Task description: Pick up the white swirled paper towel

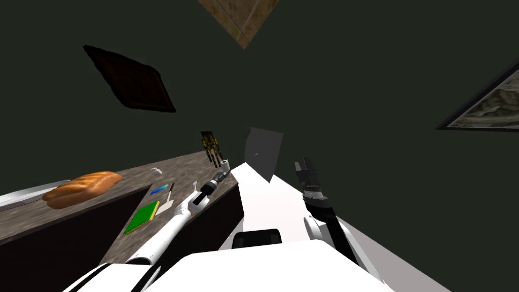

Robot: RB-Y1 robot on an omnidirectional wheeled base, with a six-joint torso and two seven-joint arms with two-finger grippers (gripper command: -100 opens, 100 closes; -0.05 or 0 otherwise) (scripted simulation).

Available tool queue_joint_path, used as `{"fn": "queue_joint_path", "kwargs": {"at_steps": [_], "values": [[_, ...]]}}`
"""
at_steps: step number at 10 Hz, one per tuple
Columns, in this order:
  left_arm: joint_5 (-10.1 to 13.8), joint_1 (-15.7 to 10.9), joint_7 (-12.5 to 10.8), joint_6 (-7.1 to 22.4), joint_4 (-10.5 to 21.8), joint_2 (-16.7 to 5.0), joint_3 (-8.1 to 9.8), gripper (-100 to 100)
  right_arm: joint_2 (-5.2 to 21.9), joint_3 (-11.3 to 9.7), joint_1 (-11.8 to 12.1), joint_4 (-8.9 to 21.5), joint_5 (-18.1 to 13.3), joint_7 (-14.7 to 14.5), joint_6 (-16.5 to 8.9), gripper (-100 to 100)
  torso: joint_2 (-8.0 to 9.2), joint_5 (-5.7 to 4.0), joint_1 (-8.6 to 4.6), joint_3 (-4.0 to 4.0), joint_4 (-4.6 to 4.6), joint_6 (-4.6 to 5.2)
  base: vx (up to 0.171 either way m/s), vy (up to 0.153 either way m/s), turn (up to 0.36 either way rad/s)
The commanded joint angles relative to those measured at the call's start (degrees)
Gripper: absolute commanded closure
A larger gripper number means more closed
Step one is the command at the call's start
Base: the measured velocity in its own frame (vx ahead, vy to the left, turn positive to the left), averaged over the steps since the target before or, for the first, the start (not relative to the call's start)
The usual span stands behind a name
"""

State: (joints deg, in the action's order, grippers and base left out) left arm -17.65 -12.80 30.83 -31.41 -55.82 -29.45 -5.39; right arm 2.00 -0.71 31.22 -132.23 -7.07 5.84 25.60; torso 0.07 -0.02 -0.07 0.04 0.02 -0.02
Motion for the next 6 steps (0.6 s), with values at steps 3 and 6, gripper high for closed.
{"fn": "queue_joint_path", "kwargs": {"at_steps": [3, 6], "values": [[1.54, -5.23, 1.04, -1.91, 6.04, -0.21, -1.93, -100, 0.00, 0.00, 0.00, 0.00, 0.00, 0.00, 0.00, 0, 0.02, 0.01, 0.02, 0.01, 0.00, -0.02, -0.023, -0.005, 0.058], [3.00, -9.61, 1.98, -3.34, 11.38, -0.41, -3.85, -100, 0.00, 0.00, 0.00, 0.00, 0.00, 0.00, 0.00, 0, 0.05, 0.00, 0.00, 0.02, 0.01, -0.02, -0.032, -0.010, 0.050]]}}
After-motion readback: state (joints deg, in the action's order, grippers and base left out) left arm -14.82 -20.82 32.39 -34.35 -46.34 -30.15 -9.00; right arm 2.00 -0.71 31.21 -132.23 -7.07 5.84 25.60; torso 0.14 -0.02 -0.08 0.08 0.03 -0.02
